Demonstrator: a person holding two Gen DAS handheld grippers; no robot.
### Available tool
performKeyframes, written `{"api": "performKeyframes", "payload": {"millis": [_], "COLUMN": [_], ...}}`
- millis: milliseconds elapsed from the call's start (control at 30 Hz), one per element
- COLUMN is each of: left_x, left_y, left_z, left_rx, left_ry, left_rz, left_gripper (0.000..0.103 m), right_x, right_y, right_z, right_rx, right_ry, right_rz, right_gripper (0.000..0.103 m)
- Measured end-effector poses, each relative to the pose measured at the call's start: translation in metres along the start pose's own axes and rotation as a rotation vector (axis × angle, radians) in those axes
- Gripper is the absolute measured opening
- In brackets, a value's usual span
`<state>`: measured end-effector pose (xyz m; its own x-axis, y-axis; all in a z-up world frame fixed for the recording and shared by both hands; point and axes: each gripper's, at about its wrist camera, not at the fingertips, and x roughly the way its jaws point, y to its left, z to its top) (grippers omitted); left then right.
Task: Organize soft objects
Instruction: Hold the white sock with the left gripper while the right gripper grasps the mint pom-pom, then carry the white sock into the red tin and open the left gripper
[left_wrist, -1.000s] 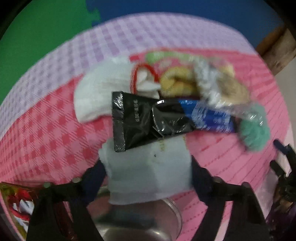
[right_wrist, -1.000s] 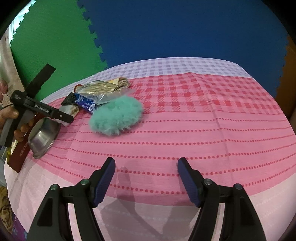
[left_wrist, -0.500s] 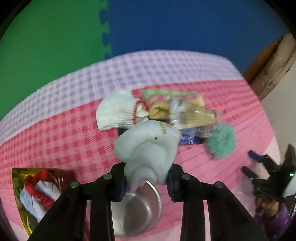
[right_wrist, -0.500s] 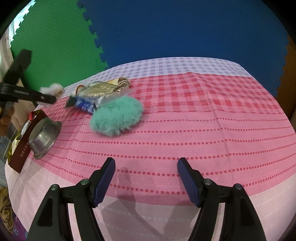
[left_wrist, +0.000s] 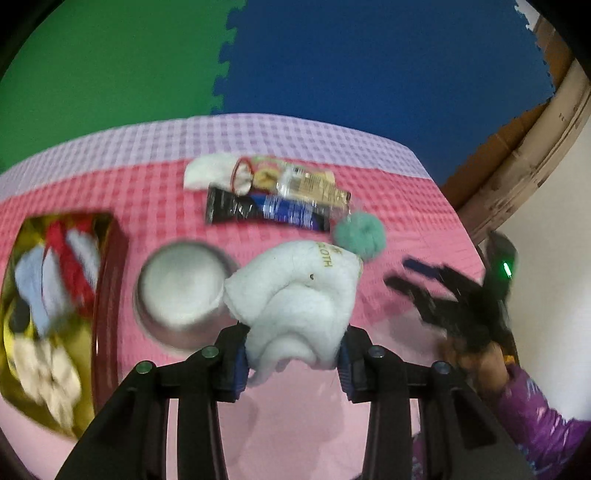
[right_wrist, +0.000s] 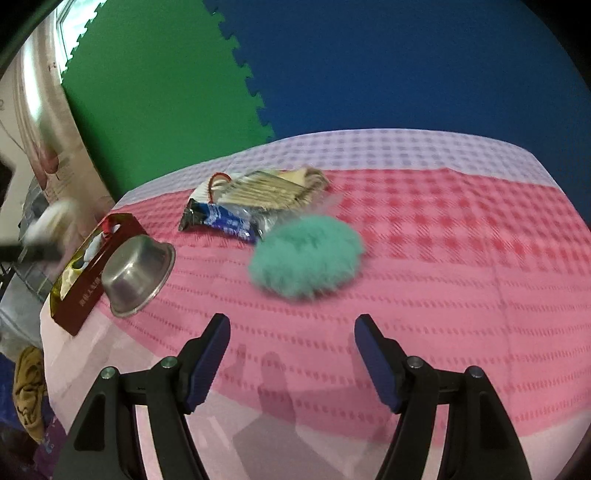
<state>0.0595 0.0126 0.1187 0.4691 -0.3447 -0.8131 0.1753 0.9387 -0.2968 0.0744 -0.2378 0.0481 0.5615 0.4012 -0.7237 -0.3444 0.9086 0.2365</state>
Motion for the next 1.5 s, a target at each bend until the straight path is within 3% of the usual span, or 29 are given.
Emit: {"api": "performKeyframes", "payload": {"millis": [333,533,600,633,733,1033,1200,1500], "left_x": [-0.029,-0.048,-0.057,-0.062,-0.079,-0.099,-0.092,-0.056], "left_y": [0.015,0.035,0.042,0.048,0.058,0.095,0.118,0.148], "left_z": [-0.070,-0.093,-0.099,-0.102,-0.108,-0.094,-0.079,-0.054], "left_rx": [-0.137,-0.216,-0.243,-0.255,-0.280,-0.239,-0.194,-0.132], "left_ry": [0.007,-0.006,-0.013,-0.019,-0.051,-0.110,-0.119,-0.083], "left_rz": [0.003,0.019,0.029,0.041,0.072,0.209,0.305,0.363], "left_gripper": [0.036,0.037,0.037,0.037,0.037,0.038,0.039,0.040], "right_x": [0.045,0.061,0.062,0.064,0.056,0.006,0.003,0.000], "right_y": [-0.002,0.003,0.007,0.008,0.012,0.056,0.053,0.050], "right_z": [0.032,0.037,0.035,0.035,0.029,-0.030,-0.033,-0.034], "right_rx": [-0.019,-0.046,-0.080,-0.092,-0.081,-0.117,-0.092,-0.089], "right_ry": [0.049,0.068,0.068,0.080,0.071,0.012,0.000,-0.013], "right_rz": [-0.043,-0.039,-0.047,-0.058,-0.050,0.008,-0.001,-0.012], "right_gripper": [0.072,0.072,0.050,0.026,0.020,0.020,0.020,0.020]}}
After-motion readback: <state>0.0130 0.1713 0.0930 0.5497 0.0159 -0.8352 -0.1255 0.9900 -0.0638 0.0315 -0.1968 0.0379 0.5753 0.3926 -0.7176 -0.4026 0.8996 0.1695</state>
